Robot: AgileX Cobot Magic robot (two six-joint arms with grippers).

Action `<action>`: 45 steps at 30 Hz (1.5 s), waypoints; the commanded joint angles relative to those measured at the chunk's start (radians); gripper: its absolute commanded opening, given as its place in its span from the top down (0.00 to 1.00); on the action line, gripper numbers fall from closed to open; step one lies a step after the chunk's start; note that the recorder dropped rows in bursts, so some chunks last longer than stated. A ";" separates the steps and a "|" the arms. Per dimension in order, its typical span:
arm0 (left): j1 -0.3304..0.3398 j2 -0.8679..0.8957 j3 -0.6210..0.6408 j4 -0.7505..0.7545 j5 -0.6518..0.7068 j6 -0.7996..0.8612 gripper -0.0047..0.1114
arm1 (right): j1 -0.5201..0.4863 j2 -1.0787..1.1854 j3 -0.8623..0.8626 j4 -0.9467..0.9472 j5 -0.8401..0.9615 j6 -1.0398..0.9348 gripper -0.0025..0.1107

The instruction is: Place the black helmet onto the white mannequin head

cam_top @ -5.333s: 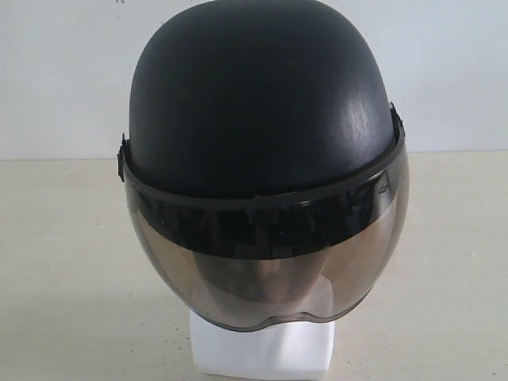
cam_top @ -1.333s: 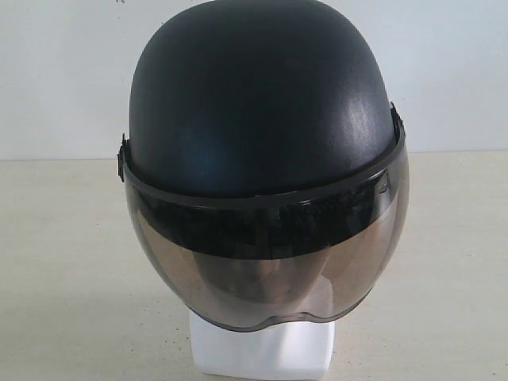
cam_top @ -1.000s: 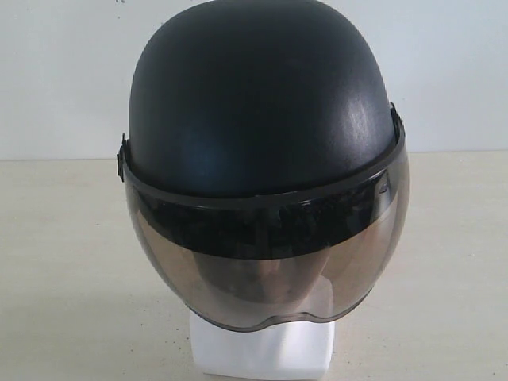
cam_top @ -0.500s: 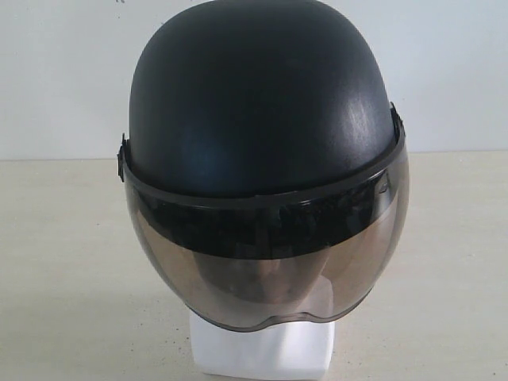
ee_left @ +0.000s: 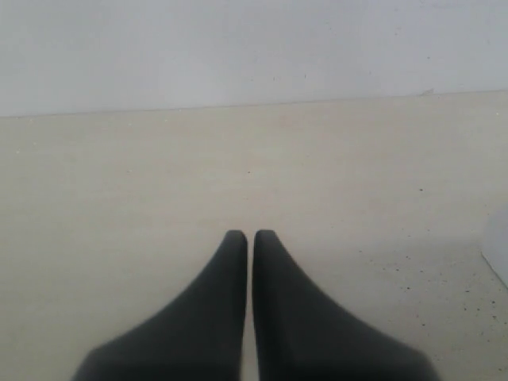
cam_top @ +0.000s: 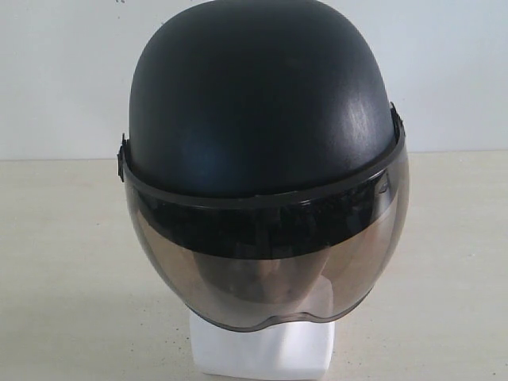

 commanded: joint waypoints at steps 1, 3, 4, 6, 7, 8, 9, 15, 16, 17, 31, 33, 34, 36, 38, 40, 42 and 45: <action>-0.006 -0.004 0.003 0.002 0.001 0.005 0.92 | 0.001 -0.003 0.004 -0.003 -0.004 -0.003 0.98; -0.006 -0.004 0.003 0.002 0.001 0.005 0.92 | 0.001 -0.003 0.004 -0.003 -0.004 -0.003 0.98; -0.006 -0.004 0.003 0.002 0.001 0.005 0.92 | 0.001 -0.003 0.004 -0.003 -0.004 -0.003 0.98; -0.006 -0.004 0.003 0.002 0.001 0.005 0.92 | 0.001 -0.003 0.004 -0.003 -0.004 -0.003 0.98; -0.006 -0.004 0.003 0.002 0.001 0.005 0.92 | 0.001 -0.003 0.004 -0.003 -0.004 -0.003 0.98; -0.006 -0.004 0.003 0.002 0.001 0.005 0.92 | 0.001 -0.003 0.004 -0.003 -0.004 -0.003 0.98; -0.006 -0.004 0.003 0.002 0.001 0.005 0.92 | 0.001 -0.003 0.004 -0.003 -0.004 -0.003 0.98; -0.006 -0.004 0.003 0.002 0.001 0.005 0.92 | 0.001 -0.003 0.004 -0.003 -0.007 -0.003 0.98; -0.006 -0.004 0.003 0.002 0.001 0.005 0.92 | 0.001 -0.005 0.004 -0.007 -0.012 -0.008 0.98; -0.006 -0.004 0.003 0.002 0.001 0.005 0.92 | 0.001 -0.012 0.004 -0.012 -0.021 -0.012 0.98; -0.006 -0.004 0.003 0.002 0.001 0.005 0.92 | -0.258 -0.525 0.733 0.045 -0.601 -0.040 0.98; -0.006 -0.004 0.003 0.002 0.001 0.005 0.92 | -0.268 -0.525 0.842 0.095 -0.727 -0.033 0.98; -0.006 -0.004 0.003 0.002 0.001 0.005 0.92 | -0.268 -0.525 0.898 0.111 -0.792 -0.028 0.98; -0.006 -0.004 0.003 0.002 0.001 0.005 0.92 | -0.268 -0.525 0.990 0.116 -0.870 -0.028 0.98; -0.006 -0.004 0.003 0.002 0.001 0.005 0.92 | -0.268 -0.525 1.049 0.111 -0.920 -0.058 0.98; -0.006 -0.004 0.003 0.002 0.001 0.005 0.92 | -0.268 -0.525 1.074 0.111 -0.946 -0.094 0.98; -0.006 -0.004 0.003 0.002 0.001 0.005 0.92 | -0.268 -0.525 1.074 0.109 -0.945 -0.135 0.98; -0.006 -0.004 0.003 0.002 0.001 0.005 0.92 | -0.268 -0.525 1.074 0.109 -0.938 -0.220 0.98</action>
